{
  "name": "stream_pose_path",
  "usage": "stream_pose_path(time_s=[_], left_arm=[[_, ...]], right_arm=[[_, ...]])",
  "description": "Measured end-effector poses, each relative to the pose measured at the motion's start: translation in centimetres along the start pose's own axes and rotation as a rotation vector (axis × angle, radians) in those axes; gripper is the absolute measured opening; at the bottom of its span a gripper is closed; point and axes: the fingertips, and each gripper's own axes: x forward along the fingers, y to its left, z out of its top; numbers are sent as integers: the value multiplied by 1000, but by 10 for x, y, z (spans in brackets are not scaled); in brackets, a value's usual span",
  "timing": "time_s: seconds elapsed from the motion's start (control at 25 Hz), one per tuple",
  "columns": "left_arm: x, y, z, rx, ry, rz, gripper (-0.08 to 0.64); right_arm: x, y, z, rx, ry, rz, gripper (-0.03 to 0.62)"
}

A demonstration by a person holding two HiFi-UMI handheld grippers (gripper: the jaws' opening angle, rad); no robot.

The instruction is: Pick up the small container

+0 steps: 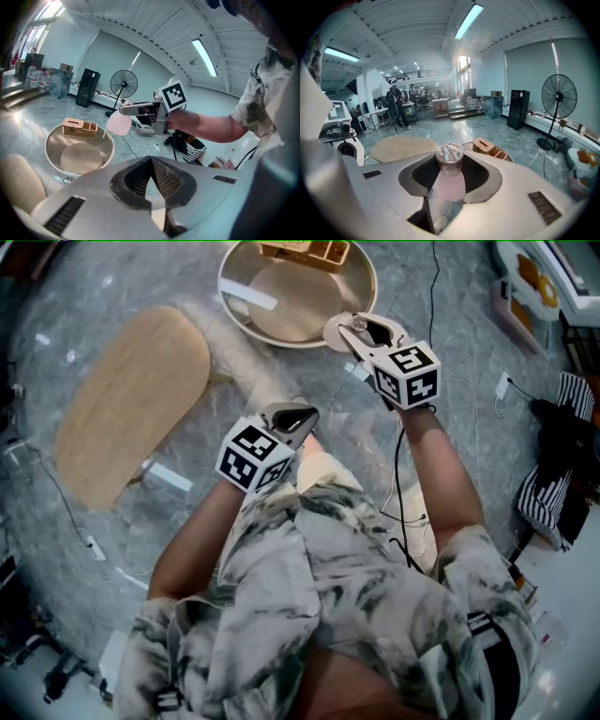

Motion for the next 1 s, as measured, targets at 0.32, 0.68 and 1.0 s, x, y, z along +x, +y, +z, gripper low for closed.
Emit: stream_pose_path(time_s=[0.32,0.68,1.0], left_arm=[[6,2,3,-3,2,-3,23],[15,7,9,-9,15,-3,21],[31,21,15,-16,35,-8,21]], right_arm=[[0,-9,-3,0,6,-6,155],[0,-22,-7,7,14,-10,155],[9,-44,-13,19,25,-11,155]])
